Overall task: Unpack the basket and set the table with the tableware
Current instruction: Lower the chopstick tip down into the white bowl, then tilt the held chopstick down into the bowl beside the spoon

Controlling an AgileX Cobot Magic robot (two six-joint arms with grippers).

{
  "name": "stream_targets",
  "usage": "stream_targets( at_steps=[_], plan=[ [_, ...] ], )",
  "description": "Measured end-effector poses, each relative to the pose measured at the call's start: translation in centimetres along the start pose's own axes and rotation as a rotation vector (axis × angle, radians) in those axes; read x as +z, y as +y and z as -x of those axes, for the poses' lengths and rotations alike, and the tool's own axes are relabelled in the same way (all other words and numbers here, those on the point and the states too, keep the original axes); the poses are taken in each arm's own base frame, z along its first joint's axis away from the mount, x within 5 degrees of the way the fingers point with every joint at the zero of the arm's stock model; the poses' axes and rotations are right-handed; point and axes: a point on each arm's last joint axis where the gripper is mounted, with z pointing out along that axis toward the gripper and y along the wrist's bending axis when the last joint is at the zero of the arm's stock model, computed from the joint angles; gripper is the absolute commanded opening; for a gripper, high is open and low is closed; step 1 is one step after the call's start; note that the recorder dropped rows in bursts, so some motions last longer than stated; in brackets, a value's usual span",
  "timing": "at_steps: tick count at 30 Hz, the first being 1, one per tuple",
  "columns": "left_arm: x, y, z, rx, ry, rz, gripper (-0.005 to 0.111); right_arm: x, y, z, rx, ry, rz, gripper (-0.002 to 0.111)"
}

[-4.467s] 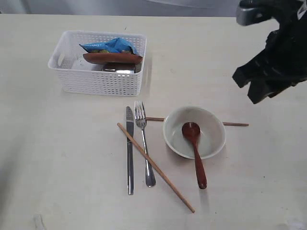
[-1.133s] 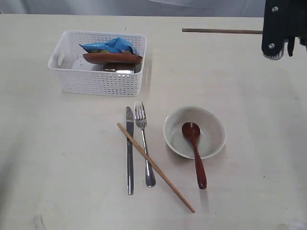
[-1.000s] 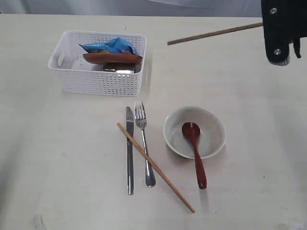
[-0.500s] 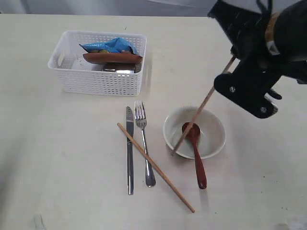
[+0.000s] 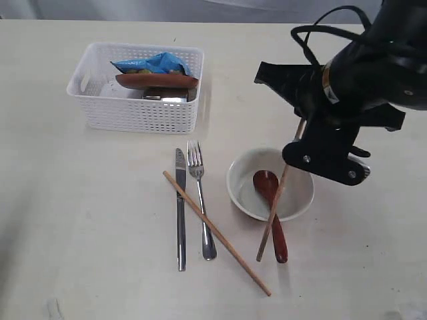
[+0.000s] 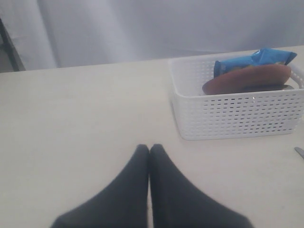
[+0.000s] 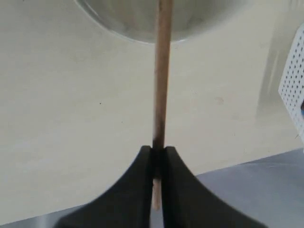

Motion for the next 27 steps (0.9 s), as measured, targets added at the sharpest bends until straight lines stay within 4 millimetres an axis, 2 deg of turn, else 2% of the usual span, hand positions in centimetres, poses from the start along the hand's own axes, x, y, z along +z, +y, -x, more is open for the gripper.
stream_targets(
  at_steps=[10, 16, 21, 27],
  plan=[
    [0.0, 0.0, 0.0, 0.000, 0.000, 0.000, 0.000, 1.5, -0.4, 0.6, -0.027, -0.036, 0.011, 0.000],
    [0.0, 0.0, 0.0, 0.000, 0.000, 0.000, 0.000, 3.3, -0.9, 1.3, -0.049, -0.064, 0.012, 0.000],
    [0.0, 0.0, 0.0, 0.000, 0.000, 0.000, 0.000, 3.3, -1.0, 1.4, -0.031, -0.065, 0.011, 0.000],
    [0.0, 0.0, 0.0, 0.000, 0.000, 0.000, 0.000, 4.9, -1.3, 2.1, -0.008, -0.092, 0.019, 0.000]
  ],
)
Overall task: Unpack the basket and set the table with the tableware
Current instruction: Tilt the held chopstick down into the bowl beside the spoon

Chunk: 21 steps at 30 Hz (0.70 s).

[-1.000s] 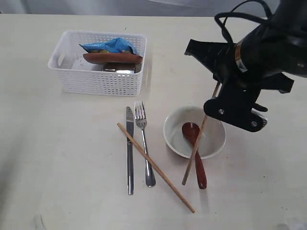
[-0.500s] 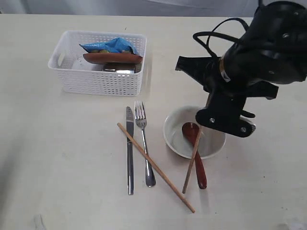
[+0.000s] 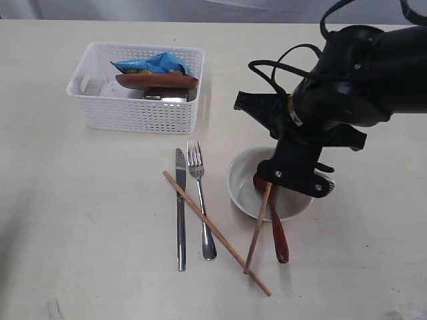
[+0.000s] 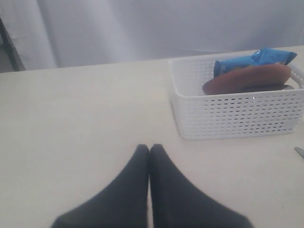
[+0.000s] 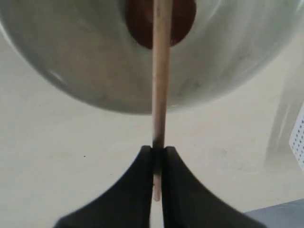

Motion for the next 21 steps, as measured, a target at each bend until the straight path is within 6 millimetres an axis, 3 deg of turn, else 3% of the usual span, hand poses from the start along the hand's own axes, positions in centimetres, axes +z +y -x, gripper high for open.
stream_targets(
  at_steps=[14, 21],
  plan=[
    [0.0, 0.0, 0.0, 0.000, 0.000, 0.000, 0.000, 0.5, -0.2, 0.4, 0.143, -0.051, -0.020, 0.000],
    [0.0, 0.0, 0.0, 0.000, 0.000, 0.000, 0.000, 0.8, 0.8, -0.3, 0.208, -0.073, 0.013, 0.000]
  ],
)
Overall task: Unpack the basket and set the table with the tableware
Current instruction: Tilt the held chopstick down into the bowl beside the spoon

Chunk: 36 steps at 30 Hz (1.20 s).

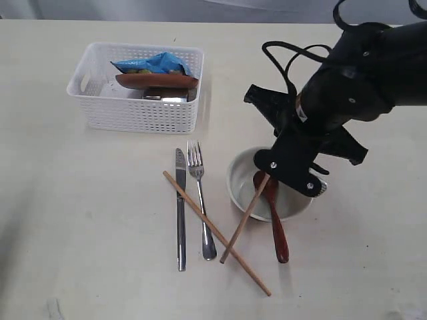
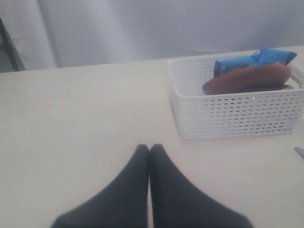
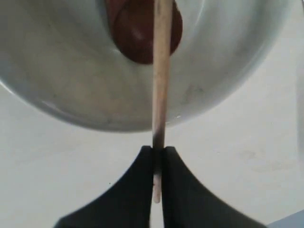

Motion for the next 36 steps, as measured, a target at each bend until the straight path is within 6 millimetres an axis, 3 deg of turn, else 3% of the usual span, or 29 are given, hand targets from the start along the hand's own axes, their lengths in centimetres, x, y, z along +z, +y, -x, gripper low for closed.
stream_targets(
  at_steps=[31, 32, 35, 36],
  plan=[
    [0.00, 0.00, 0.00, 0.000, 0.000, 0.000, 0.000, 0.78, 0.34, -0.15, 0.080, -0.022, 0.024, 0.000],
    [0.00, 0.00, 0.00, 0.000, 0.000, 0.000, 0.000, 0.78, 0.32, -0.15, 0.086, -0.022, 0.022, 0.003],
    [0.00, 0.00, 0.00, 0.000, 0.000, 0.000, 0.000, 0.78, 0.32, -0.15, 0.101, -0.022, 0.023, 0.036],
    [0.00, 0.00, 0.00, 0.000, 0.000, 0.000, 0.000, 0.78, 0.32, -0.15, 0.103, -0.022, 0.023, 0.041]
  ],
)
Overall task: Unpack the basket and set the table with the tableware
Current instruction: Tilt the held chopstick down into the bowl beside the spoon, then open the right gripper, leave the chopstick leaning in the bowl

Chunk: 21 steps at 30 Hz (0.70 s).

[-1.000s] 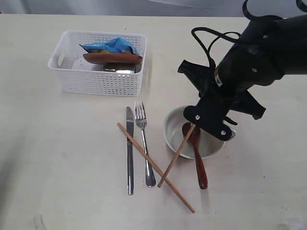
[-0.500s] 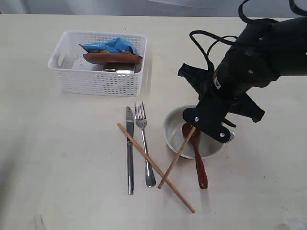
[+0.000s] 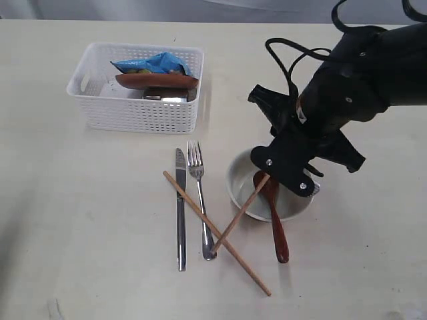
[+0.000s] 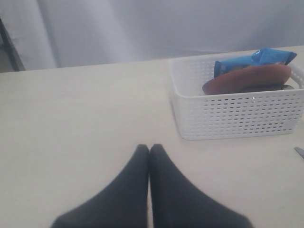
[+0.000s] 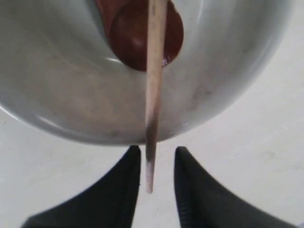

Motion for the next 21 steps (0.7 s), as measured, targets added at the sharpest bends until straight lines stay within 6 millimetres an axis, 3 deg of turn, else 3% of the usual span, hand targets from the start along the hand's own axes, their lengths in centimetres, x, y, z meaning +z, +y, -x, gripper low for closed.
stream_targets(
  at_steps=[6, 14, 17, 21],
  plan=[
    [0.0, 0.0, 0.0, 0.000, 0.000, 0.000, 0.000, -0.1, 0.0, 0.0, 0.065, 0.001, -0.003, 0.038],
    [0.0, 0.0, 0.0, 0.000, 0.000, 0.000, 0.000, -3.8, 1.0, -0.9, 0.315, 0.043, 0.009, 0.038],
    [0.0, 0.0, 0.0, 0.000, 0.000, 0.000, 0.000, -5.0, 1.4, -1.2, 0.458, 0.060, 0.003, 0.038],
    [0.0, 0.0, 0.0, 0.000, 0.000, 0.000, 0.000, -7.2, 1.7, -1.6, 0.829, 0.066, -0.072, 0.038]
  ],
)
